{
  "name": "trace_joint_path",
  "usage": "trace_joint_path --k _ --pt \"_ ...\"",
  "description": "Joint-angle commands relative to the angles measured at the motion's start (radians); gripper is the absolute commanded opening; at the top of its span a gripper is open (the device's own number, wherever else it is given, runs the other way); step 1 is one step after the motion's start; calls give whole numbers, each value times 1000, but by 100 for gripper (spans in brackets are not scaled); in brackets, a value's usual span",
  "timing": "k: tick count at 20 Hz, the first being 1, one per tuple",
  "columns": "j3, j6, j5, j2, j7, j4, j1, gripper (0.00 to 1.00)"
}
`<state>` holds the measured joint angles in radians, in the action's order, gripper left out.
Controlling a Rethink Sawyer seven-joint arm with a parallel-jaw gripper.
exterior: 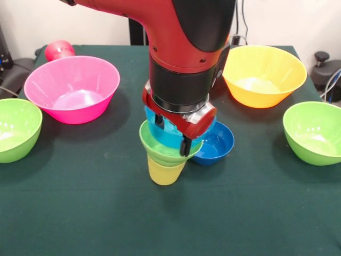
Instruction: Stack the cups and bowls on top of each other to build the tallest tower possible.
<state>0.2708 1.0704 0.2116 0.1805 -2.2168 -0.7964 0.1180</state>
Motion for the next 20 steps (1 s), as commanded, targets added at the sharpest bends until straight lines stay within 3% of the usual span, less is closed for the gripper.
trace_joint_path --k 1,20 --pt "-82 -125 -77 6 63 -125 20 100" --pt "-113 -163 -45 -8 40 -161 33 100"
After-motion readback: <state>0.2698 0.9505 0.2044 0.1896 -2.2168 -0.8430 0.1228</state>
